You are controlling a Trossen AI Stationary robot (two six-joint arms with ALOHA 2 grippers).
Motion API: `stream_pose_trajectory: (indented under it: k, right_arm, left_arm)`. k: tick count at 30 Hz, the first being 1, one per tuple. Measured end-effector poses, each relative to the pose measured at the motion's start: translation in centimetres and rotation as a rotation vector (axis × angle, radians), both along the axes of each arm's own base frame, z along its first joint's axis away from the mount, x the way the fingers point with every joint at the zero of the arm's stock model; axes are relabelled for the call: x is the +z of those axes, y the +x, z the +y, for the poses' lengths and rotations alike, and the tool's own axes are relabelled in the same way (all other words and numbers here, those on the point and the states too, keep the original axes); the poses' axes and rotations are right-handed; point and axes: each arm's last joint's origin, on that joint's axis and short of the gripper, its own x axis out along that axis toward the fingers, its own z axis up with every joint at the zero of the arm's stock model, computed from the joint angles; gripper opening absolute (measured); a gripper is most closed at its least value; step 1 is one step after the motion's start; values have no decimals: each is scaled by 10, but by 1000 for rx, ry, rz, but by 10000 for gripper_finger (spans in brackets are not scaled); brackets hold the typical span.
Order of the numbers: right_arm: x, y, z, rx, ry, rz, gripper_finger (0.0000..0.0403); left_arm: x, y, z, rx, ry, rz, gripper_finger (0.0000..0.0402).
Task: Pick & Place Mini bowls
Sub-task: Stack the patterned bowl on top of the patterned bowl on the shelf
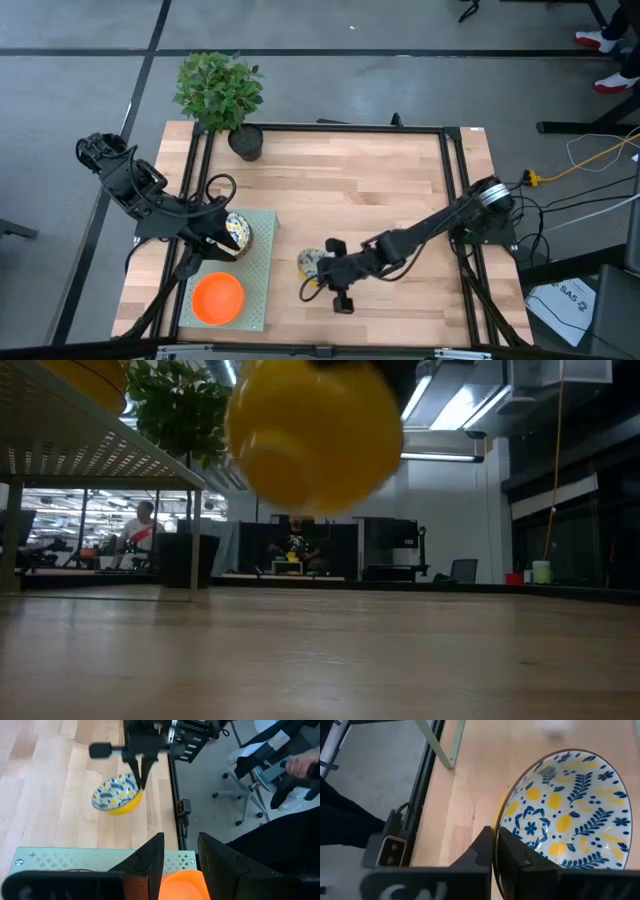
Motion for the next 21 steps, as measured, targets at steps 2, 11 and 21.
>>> stream_pose_trajectory:
  k: [2,11,21]
  right_arm:
    - [10,-9,-7,-1,6,-26,11]
    - [23,-55,-43,-64,161,-267,11]
    - [50,-76,-78,-4,282,-533,11]
  left_arm:
    - [0,0,0,-5,5,-4,113]
    - [8,11,6,0,62,-132,114]
    - [19,48,51,-107,57,-296,114]
